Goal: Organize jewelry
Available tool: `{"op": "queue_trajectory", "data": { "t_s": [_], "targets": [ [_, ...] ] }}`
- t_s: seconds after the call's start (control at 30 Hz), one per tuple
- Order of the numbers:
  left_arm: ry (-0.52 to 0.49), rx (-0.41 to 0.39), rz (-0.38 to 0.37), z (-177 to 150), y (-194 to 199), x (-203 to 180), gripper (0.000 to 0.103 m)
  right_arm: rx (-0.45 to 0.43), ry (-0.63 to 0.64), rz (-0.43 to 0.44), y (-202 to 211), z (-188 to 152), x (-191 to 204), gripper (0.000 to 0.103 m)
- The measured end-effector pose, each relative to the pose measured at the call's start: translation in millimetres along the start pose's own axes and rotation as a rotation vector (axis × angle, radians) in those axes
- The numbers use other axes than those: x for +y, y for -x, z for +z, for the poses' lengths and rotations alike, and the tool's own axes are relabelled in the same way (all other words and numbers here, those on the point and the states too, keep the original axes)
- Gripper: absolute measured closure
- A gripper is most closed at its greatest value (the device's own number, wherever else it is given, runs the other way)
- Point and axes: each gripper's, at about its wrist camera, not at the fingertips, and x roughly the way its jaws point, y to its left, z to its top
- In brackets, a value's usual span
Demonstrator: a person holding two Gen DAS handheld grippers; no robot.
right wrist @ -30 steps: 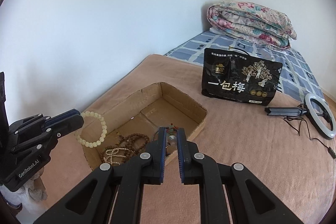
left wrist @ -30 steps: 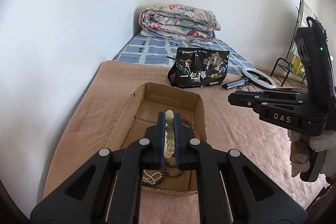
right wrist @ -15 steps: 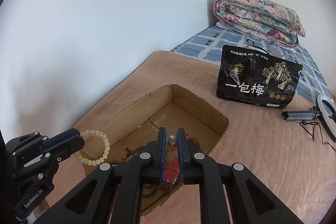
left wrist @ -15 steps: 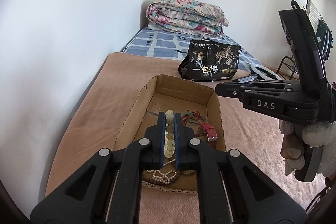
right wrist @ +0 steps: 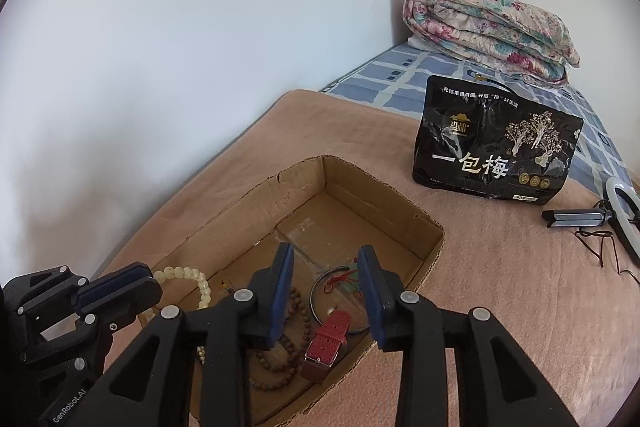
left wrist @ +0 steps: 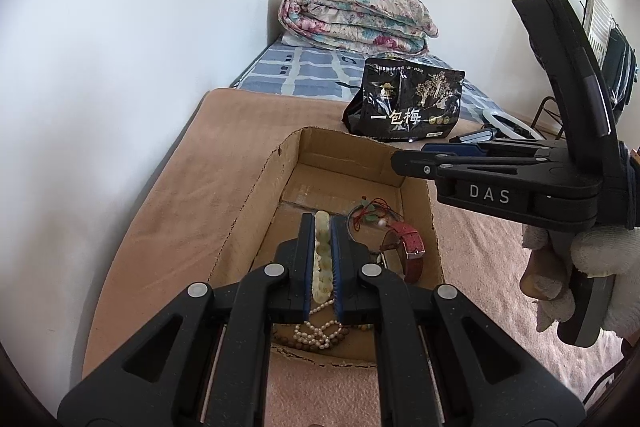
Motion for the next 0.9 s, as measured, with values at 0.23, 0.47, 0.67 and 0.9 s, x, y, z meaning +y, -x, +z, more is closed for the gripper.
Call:
{"op": "queue_trajectory", "data": {
  "t_s": [0.23,0.47,0.67,0.9],
  "targets": [
    [-0.008,-0.009,0.028,-4,2,-2,0.056,-0.043,0.006,-0.046,9,1,0,0.013],
    [-0.002,-0.008,0.033,-3,5,-4,0.056,-0.054,-0.003,-0.05,17,2,-3,0.009],
    [-0.001,-0.01,0.034,-3,7,-4,0.055,-0.068,0.003,-0.047,29,1,-2,0.009],
    [-0.004,-0.016,0.037,0,24,-11,0.046,-0.095,0.004,-0.052,51,-1,-5,0.008]
  ]
}}
